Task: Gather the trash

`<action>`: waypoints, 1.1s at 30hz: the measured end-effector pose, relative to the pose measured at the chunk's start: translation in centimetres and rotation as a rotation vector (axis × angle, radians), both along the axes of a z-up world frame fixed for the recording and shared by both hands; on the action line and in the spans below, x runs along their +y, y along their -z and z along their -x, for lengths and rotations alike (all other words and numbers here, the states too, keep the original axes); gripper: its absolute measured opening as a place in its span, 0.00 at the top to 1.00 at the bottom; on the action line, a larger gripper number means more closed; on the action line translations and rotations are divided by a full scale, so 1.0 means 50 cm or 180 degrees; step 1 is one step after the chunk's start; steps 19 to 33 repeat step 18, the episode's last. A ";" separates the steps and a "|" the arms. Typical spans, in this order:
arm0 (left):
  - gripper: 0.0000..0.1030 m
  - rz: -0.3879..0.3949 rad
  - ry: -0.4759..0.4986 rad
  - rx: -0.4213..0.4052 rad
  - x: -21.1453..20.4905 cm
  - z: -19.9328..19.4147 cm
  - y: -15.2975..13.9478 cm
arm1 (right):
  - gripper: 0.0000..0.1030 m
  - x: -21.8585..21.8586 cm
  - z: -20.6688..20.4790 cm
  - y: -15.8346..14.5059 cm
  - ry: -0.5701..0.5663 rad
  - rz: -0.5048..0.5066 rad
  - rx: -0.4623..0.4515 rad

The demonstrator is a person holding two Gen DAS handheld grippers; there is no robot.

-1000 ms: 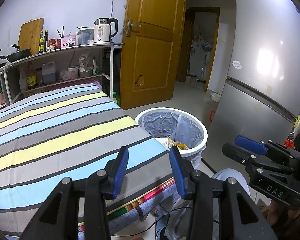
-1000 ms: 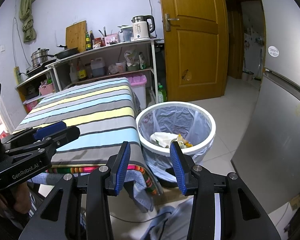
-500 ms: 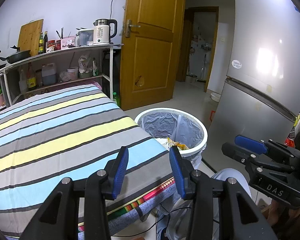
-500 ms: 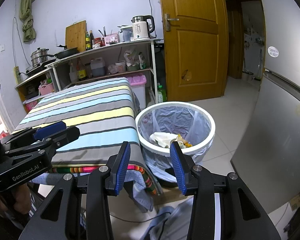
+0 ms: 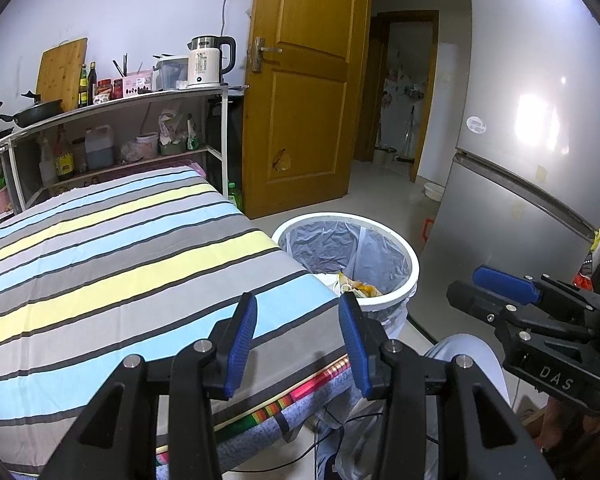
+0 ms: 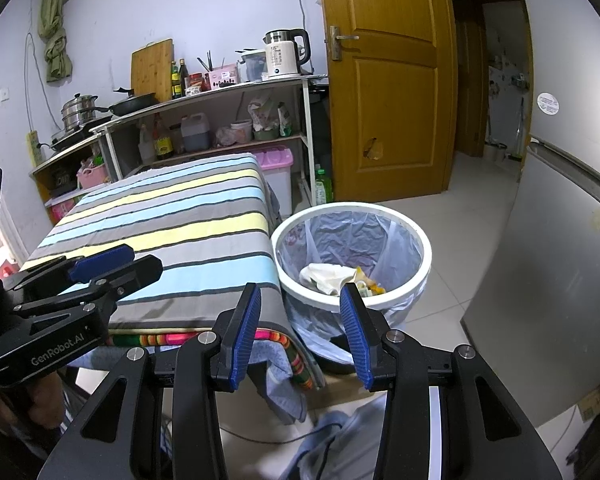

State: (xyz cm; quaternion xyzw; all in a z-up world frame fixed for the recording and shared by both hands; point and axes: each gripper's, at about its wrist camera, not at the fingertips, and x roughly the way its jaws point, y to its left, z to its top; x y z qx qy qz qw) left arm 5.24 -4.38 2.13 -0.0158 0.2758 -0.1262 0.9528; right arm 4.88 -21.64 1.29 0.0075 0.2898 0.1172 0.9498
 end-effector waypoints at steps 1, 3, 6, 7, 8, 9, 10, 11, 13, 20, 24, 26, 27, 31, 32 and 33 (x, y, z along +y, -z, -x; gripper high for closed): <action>0.57 -0.0003 0.0000 -0.0001 0.002 -0.001 0.000 | 0.59 0.000 0.000 0.001 0.0000 0.0000 -0.0001; 0.57 -0.0001 0.0001 0.0000 0.000 0.000 0.000 | 0.59 0.000 0.000 0.000 0.0001 0.0000 0.0002; 0.57 -0.0004 0.0002 0.0002 -0.001 0.000 0.000 | 0.59 0.000 -0.002 0.002 0.0005 0.0003 0.0004; 0.57 -0.0009 0.0006 0.0005 0.000 -0.001 0.000 | 0.59 0.000 -0.002 0.003 0.0004 0.0000 0.0004; 0.57 -0.0017 0.0009 0.0008 -0.003 -0.001 0.004 | 0.59 0.000 -0.002 0.002 0.0004 0.0000 0.0003; 0.57 -0.0027 0.0012 0.0010 -0.004 -0.002 0.005 | 0.59 -0.001 -0.003 0.002 0.0003 0.0001 0.0004; 0.57 -0.0031 0.0019 0.0012 -0.002 -0.003 0.005 | 0.59 0.000 -0.003 0.003 0.0002 0.0001 0.0008; 0.57 -0.0029 0.0027 0.0013 -0.004 -0.002 0.007 | 0.59 -0.001 -0.003 0.002 0.0002 0.0002 0.0007; 0.57 -0.0029 0.0032 0.0004 -0.004 -0.004 0.008 | 0.59 -0.001 -0.004 0.004 0.0005 0.0002 0.0007; 0.57 -0.0026 0.0031 0.0001 -0.006 -0.004 0.009 | 0.59 -0.002 -0.006 0.006 0.0008 0.0003 0.0001; 0.57 -0.0026 0.0031 0.0001 -0.006 -0.004 0.009 | 0.59 -0.002 -0.006 0.006 0.0008 0.0003 0.0001; 0.57 -0.0026 0.0031 0.0001 -0.006 -0.004 0.009 | 0.59 -0.002 -0.006 0.006 0.0008 0.0003 0.0001; 0.57 -0.0026 0.0031 0.0001 -0.006 -0.004 0.009 | 0.59 -0.002 -0.006 0.006 0.0008 0.0003 0.0001; 0.57 -0.0026 0.0031 0.0001 -0.006 -0.004 0.009 | 0.59 -0.002 -0.006 0.006 0.0008 0.0003 0.0001; 0.57 -0.0026 0.0031 0.0001 -0.006 -0.004 0.009 | 0.59 -0.002 -0.006 0.006 0.0008 0.0003 0.0001; 0.57 -0.0026 0.0031 0.0001 -0.006 -0.004 0.009 | 0.59 -0.002 -0.006 0.006 0.0008 0.0003 0.0001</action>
